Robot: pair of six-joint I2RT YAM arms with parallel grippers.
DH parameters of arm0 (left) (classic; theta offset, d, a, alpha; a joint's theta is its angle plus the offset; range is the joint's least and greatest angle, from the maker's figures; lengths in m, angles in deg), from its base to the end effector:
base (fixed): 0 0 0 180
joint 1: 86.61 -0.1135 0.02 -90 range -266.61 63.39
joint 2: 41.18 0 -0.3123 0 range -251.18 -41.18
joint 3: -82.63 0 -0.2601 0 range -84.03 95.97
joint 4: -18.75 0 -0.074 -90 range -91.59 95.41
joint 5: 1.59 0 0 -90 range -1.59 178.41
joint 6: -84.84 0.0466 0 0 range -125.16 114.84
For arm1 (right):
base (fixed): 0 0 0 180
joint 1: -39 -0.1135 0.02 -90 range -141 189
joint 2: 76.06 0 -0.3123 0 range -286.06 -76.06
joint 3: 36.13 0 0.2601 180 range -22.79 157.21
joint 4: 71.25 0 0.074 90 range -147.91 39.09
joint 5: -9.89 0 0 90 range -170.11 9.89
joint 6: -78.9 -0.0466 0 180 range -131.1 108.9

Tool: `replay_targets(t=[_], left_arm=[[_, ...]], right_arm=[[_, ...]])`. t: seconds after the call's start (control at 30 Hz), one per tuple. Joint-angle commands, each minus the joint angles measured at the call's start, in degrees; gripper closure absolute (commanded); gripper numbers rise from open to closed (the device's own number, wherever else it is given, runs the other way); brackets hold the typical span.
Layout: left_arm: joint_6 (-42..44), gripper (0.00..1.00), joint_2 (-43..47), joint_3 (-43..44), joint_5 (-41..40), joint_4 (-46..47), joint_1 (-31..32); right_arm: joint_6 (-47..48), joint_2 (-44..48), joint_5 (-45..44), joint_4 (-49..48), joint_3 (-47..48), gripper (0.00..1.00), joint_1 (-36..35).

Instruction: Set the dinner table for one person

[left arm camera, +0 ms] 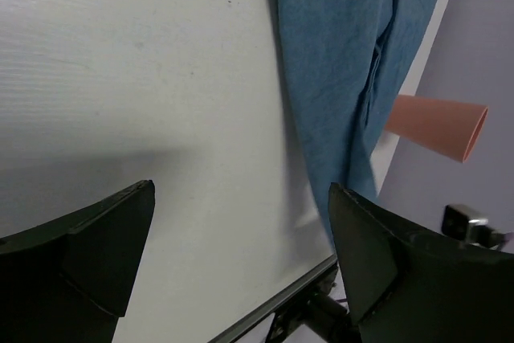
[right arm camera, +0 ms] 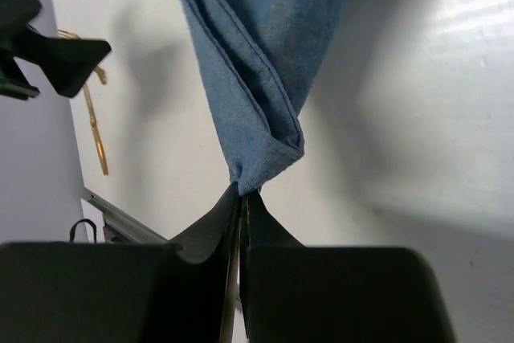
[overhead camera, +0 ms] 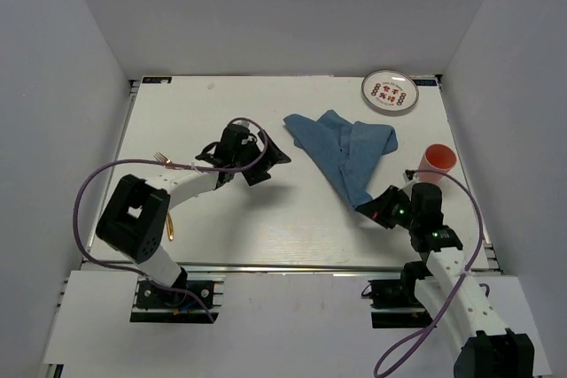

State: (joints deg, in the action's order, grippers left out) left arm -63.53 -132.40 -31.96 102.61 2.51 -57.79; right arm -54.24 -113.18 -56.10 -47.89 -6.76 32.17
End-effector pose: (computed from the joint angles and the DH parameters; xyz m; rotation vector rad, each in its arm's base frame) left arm 0.3005 -0.1784 0.2327 -0.5068 2.4679 -0.9983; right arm 0.1253 0.0341 0.2067 0.4339 2.1693 0.9471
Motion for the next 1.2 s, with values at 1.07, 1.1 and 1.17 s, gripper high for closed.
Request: replay_targets(t=[1.07,1.1,1.17], left_arm=[[-2.4,0.33,-37.9,30.5,-16.2,14.6,-0.2],[-2.0,0.37,-38.4,31.8,-16.0,14.7,-0.2],[-1.5,0.45,-39.9,33.6,-15.2,13.7,-0.7]], right_arm=[[-2.8,13.8,6.0,3.8,-3.4,1.0,-0.1],[-2.8,13.9,5.9,3.9,-3.3,1.0,0.1],[-2.7,14.0,6.0,4.3,-3.0,1.0,0.0]])
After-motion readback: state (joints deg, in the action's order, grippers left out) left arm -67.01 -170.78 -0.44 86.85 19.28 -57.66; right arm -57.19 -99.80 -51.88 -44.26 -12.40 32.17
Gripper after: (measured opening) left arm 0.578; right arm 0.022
